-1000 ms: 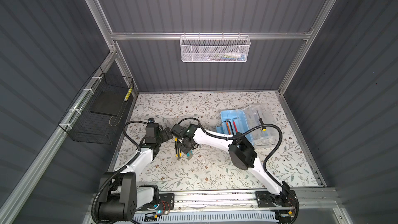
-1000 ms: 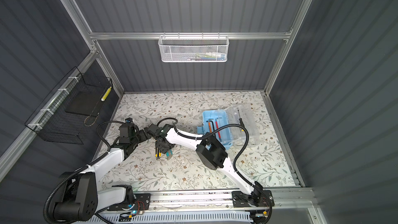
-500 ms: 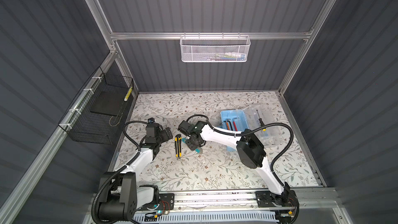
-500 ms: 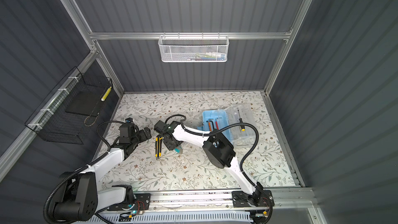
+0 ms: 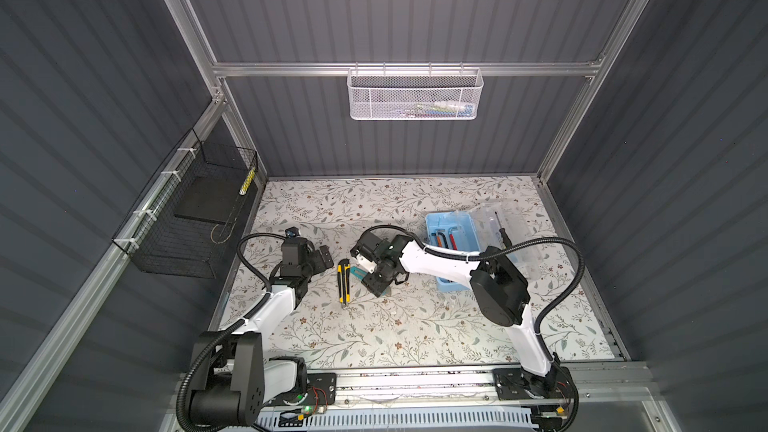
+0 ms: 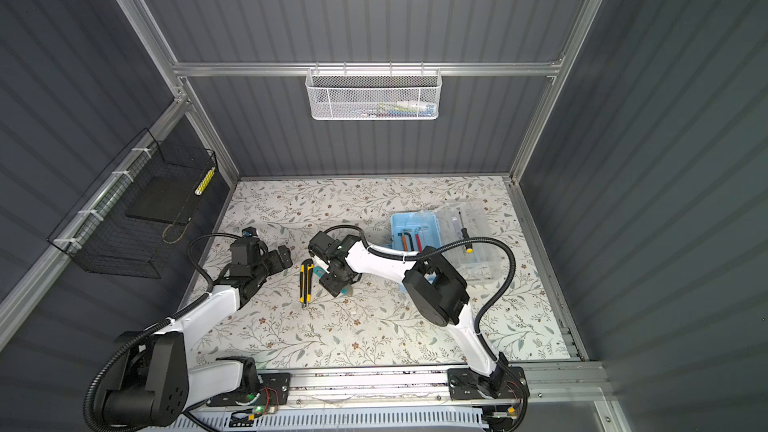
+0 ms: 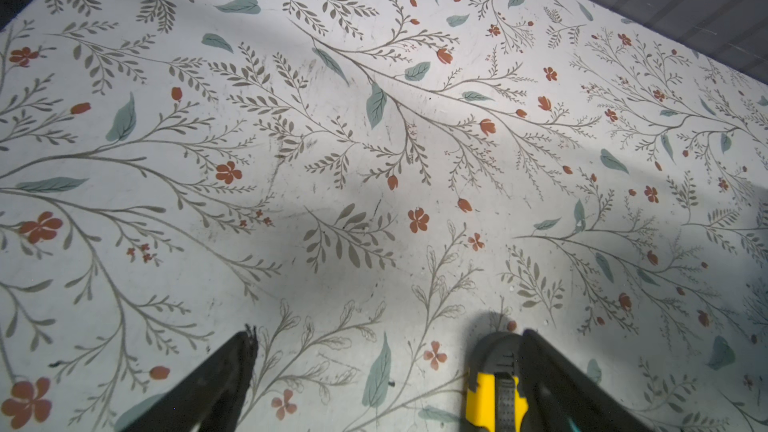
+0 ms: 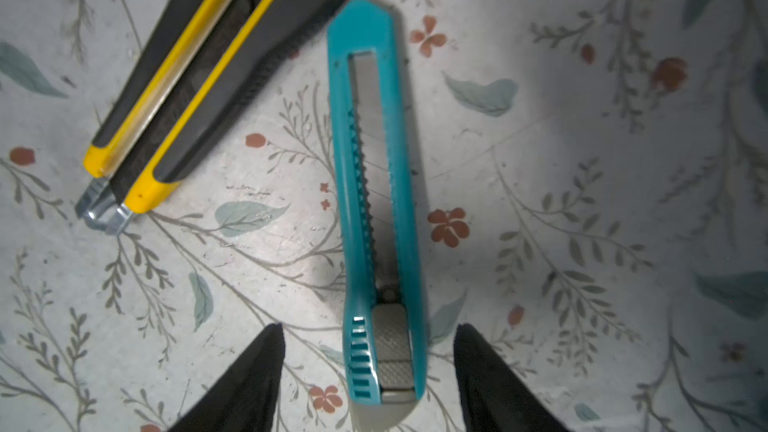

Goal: Pack the tool kit
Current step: 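Lift the teal utility knife and carry it to the box with the right gripper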

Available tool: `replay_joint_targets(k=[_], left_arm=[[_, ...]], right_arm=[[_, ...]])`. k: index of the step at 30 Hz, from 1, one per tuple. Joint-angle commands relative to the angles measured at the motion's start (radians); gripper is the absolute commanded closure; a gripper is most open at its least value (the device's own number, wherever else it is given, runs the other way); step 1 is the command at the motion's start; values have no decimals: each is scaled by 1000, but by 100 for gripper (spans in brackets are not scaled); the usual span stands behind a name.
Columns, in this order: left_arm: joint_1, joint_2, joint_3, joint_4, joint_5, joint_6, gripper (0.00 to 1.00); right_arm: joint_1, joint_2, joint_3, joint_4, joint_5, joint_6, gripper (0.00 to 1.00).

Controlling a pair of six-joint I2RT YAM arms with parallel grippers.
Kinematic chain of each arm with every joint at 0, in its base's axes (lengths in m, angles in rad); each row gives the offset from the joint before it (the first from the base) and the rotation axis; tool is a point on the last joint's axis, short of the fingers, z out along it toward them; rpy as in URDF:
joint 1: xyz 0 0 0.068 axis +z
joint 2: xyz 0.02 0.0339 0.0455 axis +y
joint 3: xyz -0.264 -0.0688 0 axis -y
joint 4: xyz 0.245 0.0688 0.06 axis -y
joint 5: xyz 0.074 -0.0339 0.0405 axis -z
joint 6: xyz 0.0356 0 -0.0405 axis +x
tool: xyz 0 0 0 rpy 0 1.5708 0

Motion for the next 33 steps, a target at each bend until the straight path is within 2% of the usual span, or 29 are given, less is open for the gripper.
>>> replay_joint_targets(k=[1,13,23,29,33], left_arm=[[6,-9,6,-9,7,-3,0],[6,-6,9,-11,9,-2,0],[6,-8,8,-11,9,-2,0],[6,-6,9,-11,10,-2,0],[6,-6,8,-9,12,-2,0]], right_arm=[[-1,33,20,11,2,-107,30],[0,104,53,-12,30,-131,30],[0,98,55,-20,53,-94,50],[0,95,90,-44,88,22,68],[6,66,68,-17,97,54,72]])
